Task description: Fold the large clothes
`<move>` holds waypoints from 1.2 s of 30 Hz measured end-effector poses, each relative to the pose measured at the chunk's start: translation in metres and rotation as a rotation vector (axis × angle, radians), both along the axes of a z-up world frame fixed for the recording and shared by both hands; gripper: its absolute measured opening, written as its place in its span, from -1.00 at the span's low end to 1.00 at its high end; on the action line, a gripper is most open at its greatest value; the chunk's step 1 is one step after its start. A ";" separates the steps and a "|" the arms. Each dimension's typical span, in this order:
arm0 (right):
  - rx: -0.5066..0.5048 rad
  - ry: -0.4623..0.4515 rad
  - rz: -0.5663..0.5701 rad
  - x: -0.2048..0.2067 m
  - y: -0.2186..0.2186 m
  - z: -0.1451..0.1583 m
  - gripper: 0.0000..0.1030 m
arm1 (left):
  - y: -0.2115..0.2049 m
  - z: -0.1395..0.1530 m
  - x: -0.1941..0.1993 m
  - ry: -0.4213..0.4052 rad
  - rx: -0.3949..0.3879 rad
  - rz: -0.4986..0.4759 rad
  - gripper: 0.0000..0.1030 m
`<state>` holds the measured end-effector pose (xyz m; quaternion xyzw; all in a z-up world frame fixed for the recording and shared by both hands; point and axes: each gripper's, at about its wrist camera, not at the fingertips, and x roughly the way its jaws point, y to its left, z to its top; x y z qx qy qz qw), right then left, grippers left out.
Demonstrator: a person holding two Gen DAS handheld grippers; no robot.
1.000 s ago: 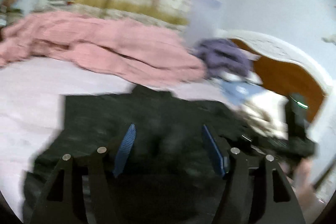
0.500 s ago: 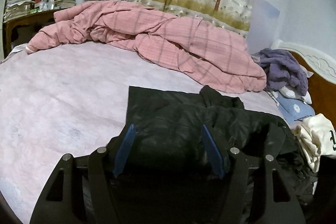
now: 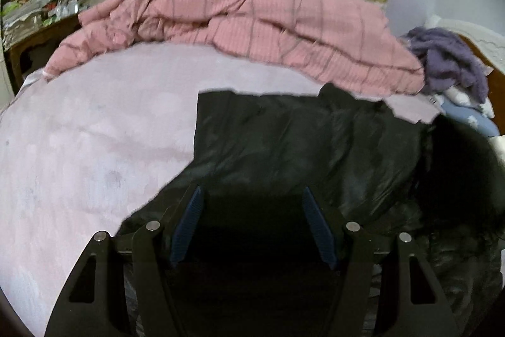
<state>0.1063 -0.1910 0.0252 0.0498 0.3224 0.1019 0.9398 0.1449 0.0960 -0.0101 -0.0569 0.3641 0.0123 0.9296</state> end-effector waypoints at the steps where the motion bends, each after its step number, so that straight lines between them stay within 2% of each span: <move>1: 0.017 -0.015 -0.056 0.002 -0.017 0.005 -0.82 | 0.000 -0.004 0.001 0.013 -0.003 0.002 0.24; 6: 0.061 -0.041 -0.271 0.007 -0.092 0.018 -0.82 | -0.001 -0.009 0.004 0.044 -0.003 -0.015 0.23; 10: 0.106 -0.017 -0.384 0.009 -0.135 0.013 -0.81 | -0.016 -0.001 -0.005 0.055 -0.020 -0.170 0.23; 12: 0.143 -0.016 -0.433 0.008 -0.152 0.012 -0.76 | -0.027 0.003 -0.012 0.055 0.022 -0.233 0.22; 16: 0.108 -0.037 -0.526 0.000 -0.169 0.015 -0.70 | -0.036 0.005 -0.017 0.045 0.077 -0.237 0.22; 17: 0.105 -0.042 -0.533 -0.002 -0.170 0.017 -0.54 | -0.036 0.005 -0.016 0.042 0.083 -0.232 0.23; 18: 0.107 -0.046 -0.536 -0.003 -0.172 0.019 -0.26 | -0.036 0.004 -0.015 0.039 0.096 -0.222 0.23; 19: 0.111 -0.049 -0.533 -0.004 -0.173 0.020 -0.08 | -0.035 0.002 -0.014 0.033 0.116 -0.205 0.23; 20: 0.113 -0.045 -0.520 -0.004 -0.173 0.021 0.22 | -0.034 0.001 -0.014 0.029 0.134 -0.188 0.23; 21: 0.105 -0.027 -0.495 -0.002 -0.171 0.021 0.26 | -0.032 0.001 -0.012 0.030 0.144 -0.174 0.23; 23: 0.060 0.078 -0.421 0.010 -0.163 0.015 0.26 | -0.029 -0.001 -0.009 0.042 0.127 -0.161 0.23; 25: 0.080 0.148 -0.333 0.017 -0.155 0.004 0.26 | -0.025 -0.003 -0.009 0.051 0.111 -0.160 0.23; 27: 0.088 0.257 -0.279 0.029 -0.146 -0.014 0.26 | -0.026 -0.003 -0.010 0.050 0.116 -0.163 0.23; 28: 0.074 0.306 -0.298 0.036 -0.144 -0.024 0.23 | -0.028 -0.002 -0.011 0.046 0.122 -0.165 0.23; 29: 0.061 0.323 -0.327 0.040 -0.143 -0.031 -0.06 | -0.029 -0.001 -0.012 0.040 0.130 -0.168 0.23; 30: 0.050 0.332 -0.350 0.044 -0.144 -0.038 -0.57 | -0.030 -0.001 -0.013 0.034 0.139 -0.170 0.23; 31: 0.041 0.339 -0.362 0.048 -0.144 -0.040 -0.76 | -0.031 0.000 -0.014 0.029 0.146 -0.172 0.23; 32: 0.026 0.324 -0.354 0.052 -0.143 -0.041 -0.80 | -0.032 0.001 -0.015 0.025 0.151 -0.174 0.23; 35: -0.168 0.146 -0.345 0.062 -0.125 -0.015 -0.85 | -0.031 0.003 -0.016 0.018 0.153 -0.174 0.23; 36: -0.230 0.053 -0.332 0.060 -0.116 0.003 -0.85 | -0.031 0.003 -0.015 0.018 0.151 -0.176 0.23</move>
